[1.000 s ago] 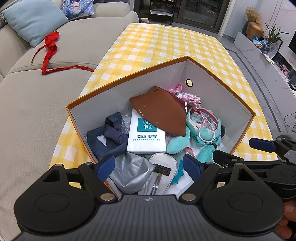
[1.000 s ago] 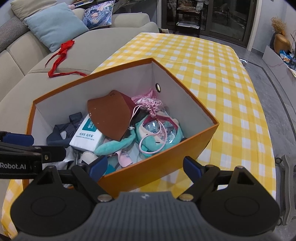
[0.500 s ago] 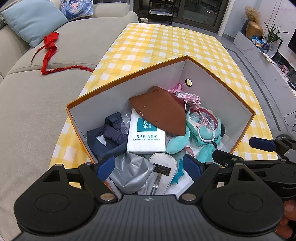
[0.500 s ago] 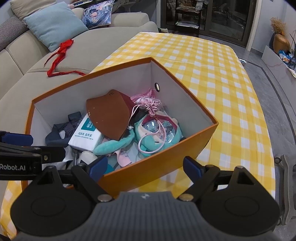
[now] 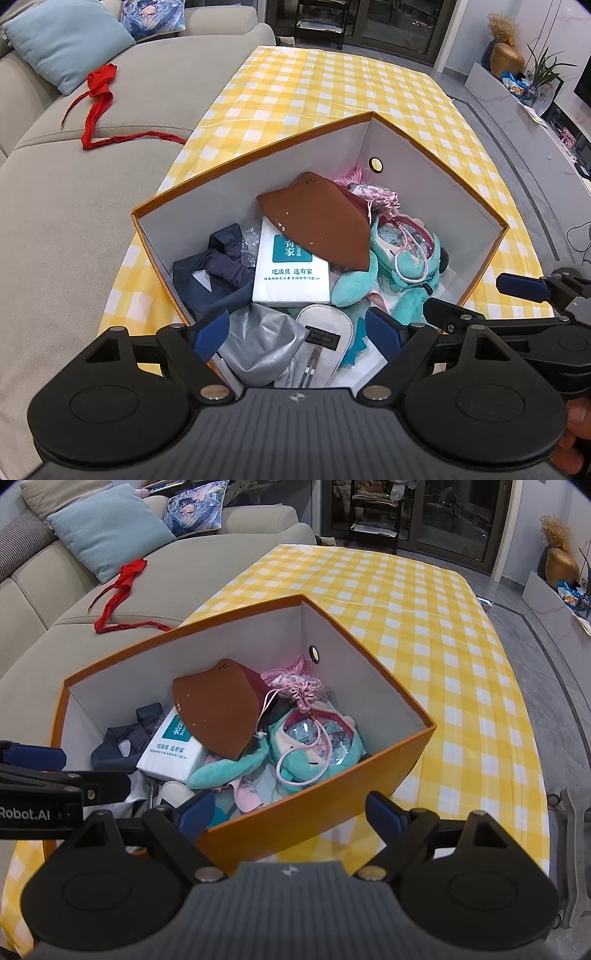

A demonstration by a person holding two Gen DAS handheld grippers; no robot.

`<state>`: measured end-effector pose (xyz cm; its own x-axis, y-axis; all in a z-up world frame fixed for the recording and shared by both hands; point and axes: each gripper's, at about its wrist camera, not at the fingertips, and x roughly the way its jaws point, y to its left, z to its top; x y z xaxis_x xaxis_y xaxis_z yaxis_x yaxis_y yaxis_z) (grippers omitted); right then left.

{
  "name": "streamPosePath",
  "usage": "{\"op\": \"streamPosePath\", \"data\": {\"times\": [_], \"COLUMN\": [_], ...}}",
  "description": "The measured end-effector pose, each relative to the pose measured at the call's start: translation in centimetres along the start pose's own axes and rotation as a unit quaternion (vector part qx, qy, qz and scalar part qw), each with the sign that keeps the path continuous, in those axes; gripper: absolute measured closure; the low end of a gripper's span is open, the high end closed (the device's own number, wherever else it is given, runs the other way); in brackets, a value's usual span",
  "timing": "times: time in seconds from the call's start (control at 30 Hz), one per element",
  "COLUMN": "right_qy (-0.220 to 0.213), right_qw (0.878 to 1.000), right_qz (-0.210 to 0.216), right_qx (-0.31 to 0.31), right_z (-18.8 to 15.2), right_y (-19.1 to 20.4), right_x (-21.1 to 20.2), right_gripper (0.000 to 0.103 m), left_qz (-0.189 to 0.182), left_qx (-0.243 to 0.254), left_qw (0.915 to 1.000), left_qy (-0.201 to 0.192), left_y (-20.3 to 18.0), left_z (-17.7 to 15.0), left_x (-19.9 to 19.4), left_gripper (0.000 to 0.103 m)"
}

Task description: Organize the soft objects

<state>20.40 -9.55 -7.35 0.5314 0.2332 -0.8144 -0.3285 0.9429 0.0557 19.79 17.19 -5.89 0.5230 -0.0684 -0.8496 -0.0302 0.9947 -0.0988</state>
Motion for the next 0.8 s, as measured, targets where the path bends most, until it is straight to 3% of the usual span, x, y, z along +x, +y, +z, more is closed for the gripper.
{"op": "streamPosePath", "data": {"times": [0.8], "right_qy": [0.0], "right_qw": [1.0], "right_qz": [-0.001], "right_qx": [-0.001], "right_z": [0.0], "right_y": [-0.05], "right_x": [0.0], "right_gripper": [0.016], "left_qz": [0.008], "left_qx": [0.013], "left_qw": [0.9998], "left_qy": [-0.009], "left_y": [-0.23], "left_z": [-0.02], "left_x": [-0.09], "left_gripper": [0.006]}}
